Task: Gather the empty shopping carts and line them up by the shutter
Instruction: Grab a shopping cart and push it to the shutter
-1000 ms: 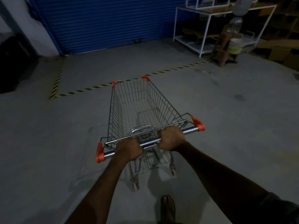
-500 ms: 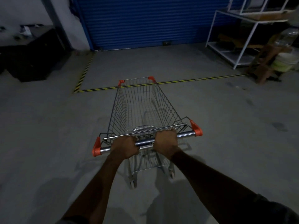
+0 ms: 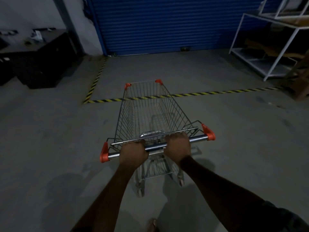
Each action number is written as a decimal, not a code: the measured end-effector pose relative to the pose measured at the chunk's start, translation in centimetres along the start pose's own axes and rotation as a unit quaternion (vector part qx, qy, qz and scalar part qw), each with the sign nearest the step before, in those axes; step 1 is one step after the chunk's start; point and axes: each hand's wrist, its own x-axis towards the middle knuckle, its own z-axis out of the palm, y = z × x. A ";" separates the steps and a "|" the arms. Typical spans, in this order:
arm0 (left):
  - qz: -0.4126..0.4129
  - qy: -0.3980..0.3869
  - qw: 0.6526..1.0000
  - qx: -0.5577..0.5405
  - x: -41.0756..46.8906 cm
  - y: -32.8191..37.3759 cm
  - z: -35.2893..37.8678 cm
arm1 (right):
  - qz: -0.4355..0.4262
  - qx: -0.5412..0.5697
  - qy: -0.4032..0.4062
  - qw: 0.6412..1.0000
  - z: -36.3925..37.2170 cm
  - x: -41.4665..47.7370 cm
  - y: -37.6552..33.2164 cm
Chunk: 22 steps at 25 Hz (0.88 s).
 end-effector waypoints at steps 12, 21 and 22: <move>-0.007 0.044 0.999 -0.025 21.3 -10.3 3.8 | -0.018 0.036 0.026 0.999 6.1 23.9 -1.6; -0.092 0.031 0.995 -0.018 40.6 -18.0 6.7 | -0.063 0.118 0.020 0.991 9.8 45.3 -2.2; -0.102 0.035 0.994 -0.017 42.6 -18.6 7.1 | -0.072 0.135 0.021 0.988 10.2 47.5 -2.0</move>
